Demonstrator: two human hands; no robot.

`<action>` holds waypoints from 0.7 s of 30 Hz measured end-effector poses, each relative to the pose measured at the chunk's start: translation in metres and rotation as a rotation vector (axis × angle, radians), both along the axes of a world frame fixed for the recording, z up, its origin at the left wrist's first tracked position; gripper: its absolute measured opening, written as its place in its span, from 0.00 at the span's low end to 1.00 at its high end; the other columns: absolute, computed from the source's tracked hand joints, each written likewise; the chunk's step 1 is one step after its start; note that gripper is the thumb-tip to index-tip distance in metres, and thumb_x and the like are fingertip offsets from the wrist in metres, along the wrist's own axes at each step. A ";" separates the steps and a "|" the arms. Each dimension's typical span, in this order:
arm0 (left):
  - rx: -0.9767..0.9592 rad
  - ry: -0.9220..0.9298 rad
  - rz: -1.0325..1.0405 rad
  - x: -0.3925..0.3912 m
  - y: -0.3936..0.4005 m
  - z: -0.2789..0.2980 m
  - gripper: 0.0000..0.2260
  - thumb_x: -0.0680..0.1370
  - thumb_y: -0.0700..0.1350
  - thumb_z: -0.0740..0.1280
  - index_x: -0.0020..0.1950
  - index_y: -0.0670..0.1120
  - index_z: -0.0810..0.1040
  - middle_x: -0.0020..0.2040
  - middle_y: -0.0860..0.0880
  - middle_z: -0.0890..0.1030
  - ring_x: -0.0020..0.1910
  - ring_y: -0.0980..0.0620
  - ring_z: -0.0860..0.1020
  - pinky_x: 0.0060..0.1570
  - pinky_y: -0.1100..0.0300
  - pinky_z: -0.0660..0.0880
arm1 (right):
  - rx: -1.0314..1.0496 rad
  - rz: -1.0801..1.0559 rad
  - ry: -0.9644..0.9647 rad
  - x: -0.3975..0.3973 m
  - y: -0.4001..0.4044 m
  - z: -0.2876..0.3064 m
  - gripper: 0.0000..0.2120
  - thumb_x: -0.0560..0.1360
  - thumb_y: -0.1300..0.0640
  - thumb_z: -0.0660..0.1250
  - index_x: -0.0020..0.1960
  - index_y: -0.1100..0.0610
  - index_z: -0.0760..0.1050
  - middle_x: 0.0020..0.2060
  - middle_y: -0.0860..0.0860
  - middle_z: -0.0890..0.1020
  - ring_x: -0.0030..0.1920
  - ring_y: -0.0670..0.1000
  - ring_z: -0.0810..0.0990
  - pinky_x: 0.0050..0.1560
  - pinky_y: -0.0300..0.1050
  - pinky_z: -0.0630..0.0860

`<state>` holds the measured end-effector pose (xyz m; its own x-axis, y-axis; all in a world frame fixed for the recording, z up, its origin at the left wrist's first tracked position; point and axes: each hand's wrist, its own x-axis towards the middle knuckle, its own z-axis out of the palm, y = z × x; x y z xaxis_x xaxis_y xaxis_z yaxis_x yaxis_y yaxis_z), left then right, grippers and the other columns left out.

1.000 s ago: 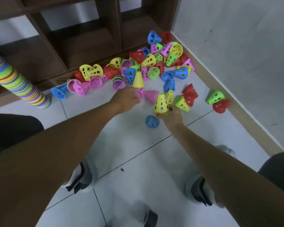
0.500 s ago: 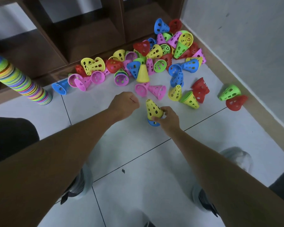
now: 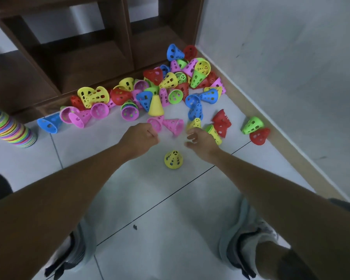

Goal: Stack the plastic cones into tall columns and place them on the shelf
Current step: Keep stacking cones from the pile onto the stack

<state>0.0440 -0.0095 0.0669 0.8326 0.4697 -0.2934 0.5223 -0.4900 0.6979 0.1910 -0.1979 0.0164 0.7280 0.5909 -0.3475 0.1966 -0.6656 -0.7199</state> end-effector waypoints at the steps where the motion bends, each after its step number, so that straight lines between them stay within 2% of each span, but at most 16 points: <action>1: 0.013 -0.012 -0.037 0.005 0.001 0.003 0.07 0.76 0.45 0.73 0.51 0.44 0.82 0.50 0.45 0.83 0.50 0.46 0.80 0.50 0.54 0.76 | 0.007 -0.009 0.022 0.009 0.003 0.014 0.15 0.76 0.59 0.73 0.61 0.54 0.76 0.50 0.48 0.80 0.49 0.50 0.79 0.44 0.39 0.75; 4: 0.050 -0.024 -0.133 0.023 0.008 0.005 0.06 0.76 0.44 0.73 0.50 0.43 0.81 0.48 0.45 0.82 0.48 0.46 0.79 0.47 0.53 0.76 | -0.024 0.052 0.022 0.038 0.011 0.052 0.12 0.77 0.60 0.69 0.60 0.54 0.76 0.52 0.51 0.82 0.50 0.54 0.82 0.46 0.43 0.79; 6: 0.087 -0.024 -0.206 0.038 0.014 0.004 0.04 0.76 0.45 0.73 0.46 0.45 0.81 0.44 0.46 0.82 0.46 0.46 0.79 0.45 0.50 0.77 | -0.089 0.135 -0.026 0.054 0.010 0.079 0.13 0.78 0.60 0.69 0.62 0.55 0.75 0.51 0.49 0.81 0.48 0.51 0.80 0.40 0.33 0.75; 8: 0.134 -0.019 -0.260 0.055 0.019 0.007 0.07 0.76 0.47 0.73 0.40 0.52 0.77 0.39 0.51 0.80 0.42 0.49 0.78 0.38 0.55 0.72 | -0.161 0.216 -0.051 0.068 0.005 0.103 0.14 0.78 0.60 0.69 0.63 0.55 0.75 0.50 0.48 0.81 0.47 0.48 0.79 0.36 0.29 0.72; 10: 0.158 -0.019 -0.289 0.070 0.020 0.010 0.10 0.77 0.47 0.73 0.39 0.55 0.74 0.38 0.55 0.77 0.41 0.53 0.76 0.36 0.60 0.67 | -0.262 0.304 -0.092 0.080 0.000 0.118 0.14 0.78 0.58 0.69 0.63 0.54 0.75 0.54 0.50 0.82 0.50 0.49 0.79 0.45 0.34 0.75; 12: 0.154 -0.032 -0.296 0.085 0.021 0.011 0.06 0.77 0.47 0.73 0.43 0.54 0.77 0.42 0.54 0.80 0.43 0.53 0.78 0.38 0.59 0.71 | -0.350 0.365 -0.130 0.093 -0.005 0.124 0.14 0.78 0.56 0.69 0.64 0.54 0.75 0.55 0.50 0.82 0.53 0.51 0.80 0.53 0.40 0.77; 14: 0.149 -0.043 -0.296 0.098 0.021 0.012 0.03 0.77 0.47 0.72 0.48 0.51 0.80 0.46 0.51 0.82 0.45 0.52 0.80 0.41 0.59 0.74 | -0.407 0.394 -0.151 0.103 -0.008 0.128 0.15 0.78 0.54 0.69 0.64 0.53 0.76 0.54 0.48 0.81 0.51 0.49 0.79 0.54 0.40 0.75; 18: 0.156 -0.052 -0.295 0.120 0.015 0.007 0.07 0.78 0.46 0.72 0.54 0.45 0.81 0.48 0.50 0.81 0.45 0.52 0.78 0.38 0.63 0.70 | -0.426 0.407 -0.137 0.116 -0.011 0.119 0.14 0.78 0.49 0.70 0.62 0.49 0.76 0.55 0.45 0.83 0.53 0.47 0.80 0.55 0.41 0.76; 21: 0.174 0.025 -0.294 0.131 0.013 -0.009 0.11 0.78 0.47 0.71 0.59 0.45 0.79 0.51 0.50 0.80 0.50 0.49 0.79 0.45 0.61 0.70 | -0.392 0.399 -0.107 0.125 -0.016 0.099 0.14 0.77 0.50 0.71 0.61 0.49 0.77 0.54 0.45 0.84 0.55 0.47 0.82 0.60 0.47 0.78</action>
